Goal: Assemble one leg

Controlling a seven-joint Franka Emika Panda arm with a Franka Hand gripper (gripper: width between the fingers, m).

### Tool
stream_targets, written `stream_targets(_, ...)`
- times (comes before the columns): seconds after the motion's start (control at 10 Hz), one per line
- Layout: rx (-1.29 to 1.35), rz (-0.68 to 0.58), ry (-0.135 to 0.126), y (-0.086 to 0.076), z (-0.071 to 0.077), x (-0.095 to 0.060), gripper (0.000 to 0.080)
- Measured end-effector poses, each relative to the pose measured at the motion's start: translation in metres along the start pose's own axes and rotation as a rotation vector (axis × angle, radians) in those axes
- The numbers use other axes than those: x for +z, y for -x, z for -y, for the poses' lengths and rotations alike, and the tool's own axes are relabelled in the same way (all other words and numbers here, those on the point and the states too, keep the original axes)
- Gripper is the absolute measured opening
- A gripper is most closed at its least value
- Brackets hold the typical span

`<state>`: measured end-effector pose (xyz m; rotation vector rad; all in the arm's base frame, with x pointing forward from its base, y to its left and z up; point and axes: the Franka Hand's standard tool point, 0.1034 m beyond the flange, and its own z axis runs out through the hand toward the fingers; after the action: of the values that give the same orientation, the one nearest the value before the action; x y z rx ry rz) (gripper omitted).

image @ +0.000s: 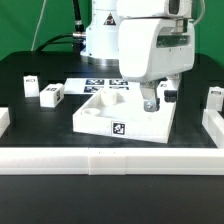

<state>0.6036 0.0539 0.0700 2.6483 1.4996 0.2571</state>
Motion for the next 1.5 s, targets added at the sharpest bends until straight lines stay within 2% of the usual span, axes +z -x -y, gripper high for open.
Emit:
stream_targets(0.6,0.002,0.0,0.0,0.0,0.0,0.0,0.065)
stream_targets(0.8,-0.065,0.004,-0.007,0.005,0.007,0.002,0.065)
stream_targets(0.9,-0.152,0.015,-0.018,0.011,0.019,0.002,0.065)
stream_targets(1.1,-0.274,0.058,-0.064,0.02,0.035,0.003,0.065)
stream_targets(1.3,-0.3,0.088,-0.089,0.022,0.04,-0.003,0.065)
stream_targets(1.5,-0.299,0.085,-0.088,0.022,0.04,-0.001,0.065)
